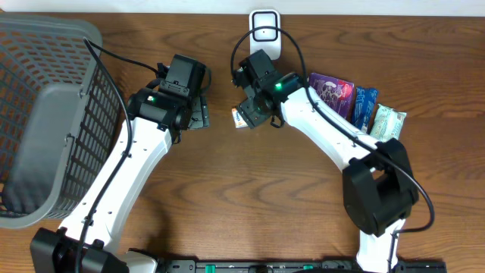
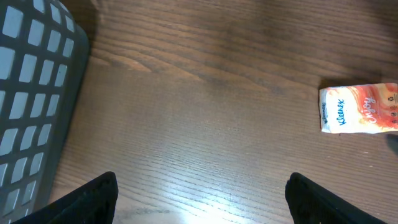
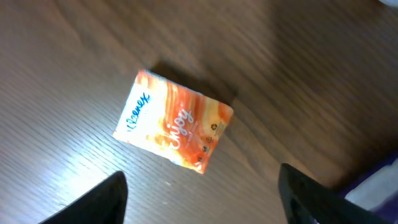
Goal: Scan the item barcode
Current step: 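Lift the orange box with the right gripper toward the scanner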
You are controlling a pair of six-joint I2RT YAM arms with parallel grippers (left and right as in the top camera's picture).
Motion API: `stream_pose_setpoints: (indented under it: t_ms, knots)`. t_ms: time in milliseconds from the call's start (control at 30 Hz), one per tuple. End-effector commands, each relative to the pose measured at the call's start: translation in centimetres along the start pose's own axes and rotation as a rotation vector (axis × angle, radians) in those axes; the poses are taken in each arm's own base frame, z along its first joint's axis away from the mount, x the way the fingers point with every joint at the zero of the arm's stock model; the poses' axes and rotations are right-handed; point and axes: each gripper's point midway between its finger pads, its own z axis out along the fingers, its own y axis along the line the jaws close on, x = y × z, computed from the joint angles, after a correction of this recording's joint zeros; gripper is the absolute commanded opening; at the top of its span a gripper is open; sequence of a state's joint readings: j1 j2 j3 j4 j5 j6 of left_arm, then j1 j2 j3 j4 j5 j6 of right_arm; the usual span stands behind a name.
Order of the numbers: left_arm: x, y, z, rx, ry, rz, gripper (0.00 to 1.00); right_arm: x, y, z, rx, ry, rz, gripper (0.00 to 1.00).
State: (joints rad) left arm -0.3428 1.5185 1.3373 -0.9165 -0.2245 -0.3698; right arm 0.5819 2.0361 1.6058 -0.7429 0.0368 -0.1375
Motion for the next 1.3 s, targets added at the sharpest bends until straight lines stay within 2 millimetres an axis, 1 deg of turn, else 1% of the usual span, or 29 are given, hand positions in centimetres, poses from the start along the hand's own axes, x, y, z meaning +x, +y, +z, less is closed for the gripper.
stream_pose_setpoints:
  t_ms: [0,100,233,367,467,500,600,667,833,867,1000,1100,1200,1267]
  knots:
    - [-0.3,0.3,0.0,-0.019,-0.007,-0.01,0.86,1.4,0.9,2.7,-0.031,0.056,-0.246,0.76]
    - [-0.3,0.3,0.0,-0.019,-0.007,-0.01,0.86,1.0,1.5,3.4,-0.033,0.042,-0.317,0.77]
    - [-0.3,0.3,0.0,-0.019,-0.007,-0.01,0.86,-0.2,2.3,3.4,-0.029,-0.003,-0.381,0.75]
    - [-0.3,0.3,0.0,-0.019,-0.007,-0.01,0.86,-1.0,3.1,3.8,-0.026,-0.037,-0.402,0.73]
    - [-0.3,0.3,0.0,-0.019,-0.007,-0.01,0.86,-0.9,3.2,4.4,-0.028,-0.031,-0.409,0.7]
    - [-0.3,0.3,0.0,-0.019,-0.007,-0.01,0.86,-0.3,3.2,5.1,-0.034,-0.008,-0.41,0.68]
    - [-0.3,0.3,0.0,-0.019,-0.007,-0.01,0.86,0.7,3.4,6.2,-0.045,0.028,-0.411,0.68]
    - [-0.3,0.3,0.0,-0.019,-0.007,-0.01,0.86,1.0,3.2,6.4,-0.037,0.043,-0.412,0.67]
    - [-0.3,0.3,0.0,-0.019,-0.007,-0.01,0.86,1.5,2.4,6.8,0.009,0.073,-0.406,0.56]
    - [-0.3,0.3,0.0,-0.019,-0.007,-0.01,0.86,1.5,2.2,6.8,0.022,0.076,-0.402,0.5]
    - [-0.3,0.3,0.0,-0.019,-0.007,-0.01,0.86,1.6,1.4,6.7,0.052,0.084,-0.359,0.4]
    - [-0.3,0.3,0.0,-0.019,-0.007,-0.01,0.86,1.7,0.9,6.8,0.052,0.083,-0.279,0.25]
    - [-0.3,0.3,0.0,-0.019,-0.007,-0.01,0.86,1.7,0.6,6.8,0.048,0.078,-0.176,0.01]
    - [-0.3,0.3,0.0,-0.019,-0.007,-0.01,0.86,1.6,1.1,6.8,0.008,0.07,-0.099,0.01]
